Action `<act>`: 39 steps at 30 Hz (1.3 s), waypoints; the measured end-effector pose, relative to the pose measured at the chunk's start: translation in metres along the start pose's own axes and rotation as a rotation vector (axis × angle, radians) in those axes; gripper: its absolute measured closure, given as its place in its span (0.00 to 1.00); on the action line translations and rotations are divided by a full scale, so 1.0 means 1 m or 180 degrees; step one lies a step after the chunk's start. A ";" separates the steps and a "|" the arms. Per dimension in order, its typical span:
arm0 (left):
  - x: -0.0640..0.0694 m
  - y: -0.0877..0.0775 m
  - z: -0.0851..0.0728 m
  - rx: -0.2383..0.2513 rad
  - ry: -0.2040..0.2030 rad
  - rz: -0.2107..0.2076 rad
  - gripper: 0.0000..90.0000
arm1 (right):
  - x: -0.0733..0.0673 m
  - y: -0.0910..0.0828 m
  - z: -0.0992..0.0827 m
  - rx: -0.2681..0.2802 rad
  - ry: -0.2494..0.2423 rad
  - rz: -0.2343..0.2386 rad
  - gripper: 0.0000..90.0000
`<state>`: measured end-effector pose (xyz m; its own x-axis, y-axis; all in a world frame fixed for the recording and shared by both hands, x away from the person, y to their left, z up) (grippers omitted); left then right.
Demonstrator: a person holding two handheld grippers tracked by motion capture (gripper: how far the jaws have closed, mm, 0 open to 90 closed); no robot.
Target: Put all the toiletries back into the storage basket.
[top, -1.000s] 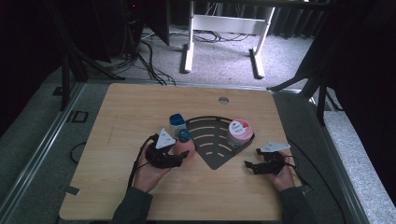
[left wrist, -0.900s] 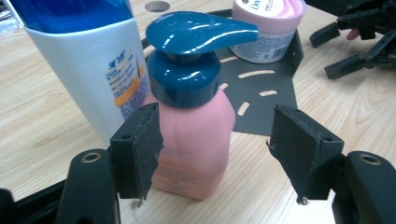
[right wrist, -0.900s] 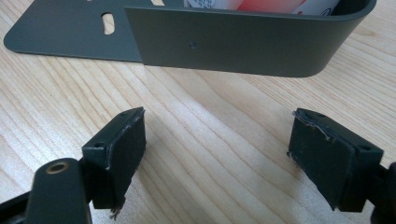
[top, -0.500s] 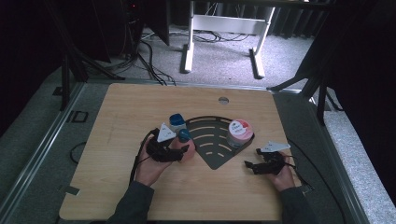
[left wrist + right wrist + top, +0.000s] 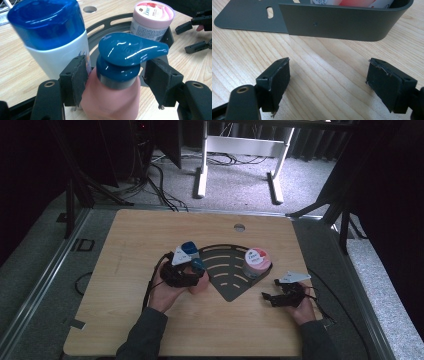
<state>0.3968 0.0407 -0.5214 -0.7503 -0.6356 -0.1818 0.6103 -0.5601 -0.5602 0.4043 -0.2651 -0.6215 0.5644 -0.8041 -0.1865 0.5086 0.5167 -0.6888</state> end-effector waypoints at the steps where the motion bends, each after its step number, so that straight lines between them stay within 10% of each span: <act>1: 0.000 0.001 0.000 -0.0004 0.0005 -0.0007 0.39 | 0.000 0.000 0.000 -0.0001 -0.0001 0.0000 0.21; 39: 0.002 0.009 0.008 -0.0007 0.0021 0.0116 0.58 | 0.000 0.000 0.000 0.0001 -0.0004 0.0006 0.20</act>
<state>0.4031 0.0301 -0.5205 -0.7293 -0.6520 -0.2075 0.6367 -0.5356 -0.5548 0.4046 -0.2650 -0.6215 0.5662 -0.8028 -0.1869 0.5076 0.5182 -0.6883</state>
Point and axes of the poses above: each handheld gripper's, and its own axes: y roughly forward along the jaws, z roughly out of its top, x roughly to its right, the point moved 9 cm from there along y, roughly forward along the jaws, and after that the axes turned 15 degrees about y, right-handed, at the moved point
